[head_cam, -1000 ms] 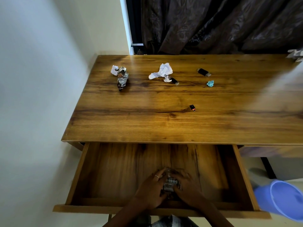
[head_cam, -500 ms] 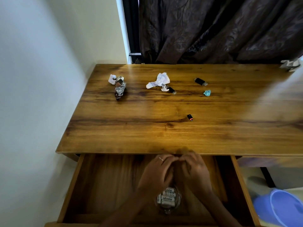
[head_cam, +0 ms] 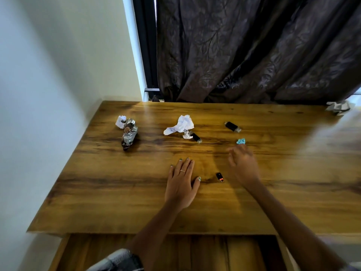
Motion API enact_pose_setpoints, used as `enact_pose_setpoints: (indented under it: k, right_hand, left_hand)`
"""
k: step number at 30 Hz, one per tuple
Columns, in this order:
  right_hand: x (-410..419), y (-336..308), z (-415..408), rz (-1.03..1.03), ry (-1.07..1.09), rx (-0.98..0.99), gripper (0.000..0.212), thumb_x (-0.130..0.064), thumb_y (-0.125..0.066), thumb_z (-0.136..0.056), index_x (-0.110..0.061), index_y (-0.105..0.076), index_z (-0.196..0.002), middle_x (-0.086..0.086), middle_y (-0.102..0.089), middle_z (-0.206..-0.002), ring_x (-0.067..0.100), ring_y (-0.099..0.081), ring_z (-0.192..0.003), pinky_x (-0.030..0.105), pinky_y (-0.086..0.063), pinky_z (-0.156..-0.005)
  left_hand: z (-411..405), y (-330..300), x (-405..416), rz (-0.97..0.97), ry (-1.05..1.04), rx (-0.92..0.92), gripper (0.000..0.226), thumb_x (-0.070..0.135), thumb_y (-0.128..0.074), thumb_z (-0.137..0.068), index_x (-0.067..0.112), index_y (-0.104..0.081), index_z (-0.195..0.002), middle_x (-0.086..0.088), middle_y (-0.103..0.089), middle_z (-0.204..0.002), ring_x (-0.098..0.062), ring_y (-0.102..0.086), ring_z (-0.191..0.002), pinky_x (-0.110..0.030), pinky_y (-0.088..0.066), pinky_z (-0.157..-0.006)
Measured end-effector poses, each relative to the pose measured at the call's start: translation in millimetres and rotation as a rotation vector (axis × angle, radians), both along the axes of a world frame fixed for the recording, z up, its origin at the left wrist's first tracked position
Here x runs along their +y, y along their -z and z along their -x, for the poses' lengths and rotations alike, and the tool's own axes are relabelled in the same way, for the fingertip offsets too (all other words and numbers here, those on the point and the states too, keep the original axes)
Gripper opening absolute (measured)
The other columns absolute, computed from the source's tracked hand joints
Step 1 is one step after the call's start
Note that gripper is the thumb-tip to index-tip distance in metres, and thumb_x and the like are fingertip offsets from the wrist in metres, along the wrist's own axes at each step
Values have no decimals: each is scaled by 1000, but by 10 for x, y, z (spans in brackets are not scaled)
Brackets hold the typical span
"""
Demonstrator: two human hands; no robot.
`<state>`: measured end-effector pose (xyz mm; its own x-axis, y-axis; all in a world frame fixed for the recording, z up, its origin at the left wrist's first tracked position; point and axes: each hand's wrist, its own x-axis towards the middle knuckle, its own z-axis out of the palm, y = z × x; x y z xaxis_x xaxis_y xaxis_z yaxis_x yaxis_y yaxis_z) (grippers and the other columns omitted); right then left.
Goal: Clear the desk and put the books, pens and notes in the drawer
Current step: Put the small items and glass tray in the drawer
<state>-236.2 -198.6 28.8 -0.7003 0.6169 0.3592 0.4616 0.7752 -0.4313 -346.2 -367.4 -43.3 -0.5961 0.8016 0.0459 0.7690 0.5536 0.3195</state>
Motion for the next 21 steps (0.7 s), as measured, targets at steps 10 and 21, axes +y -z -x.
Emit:
enact_pose_setpoints:
  k: [10,21]
  right_hand:
    - [1476,277,951,135,116,-406,47,-25,-56,-88,-14,-45,-132,16,-44,-135,37,-41,-121,44,-39,-98]
    - [1395,228,1115,160,143,-236,37,-9,-64,-84,-8,-53,-120,19,-61,-117,33,-57,-107,36,-48,-81]
  left_hand:
    - [29,37,65,-59,-37,35,62,53,-17,-96,27,-10,-151,9,-5,-159,-9,5,-146,-37,4,-119]
    - [88,55,167,-132,-155,26,61,54,-22,-95,23,-24,-148,2,-16,-158,-12,-7,-146,-33,-1,-116]
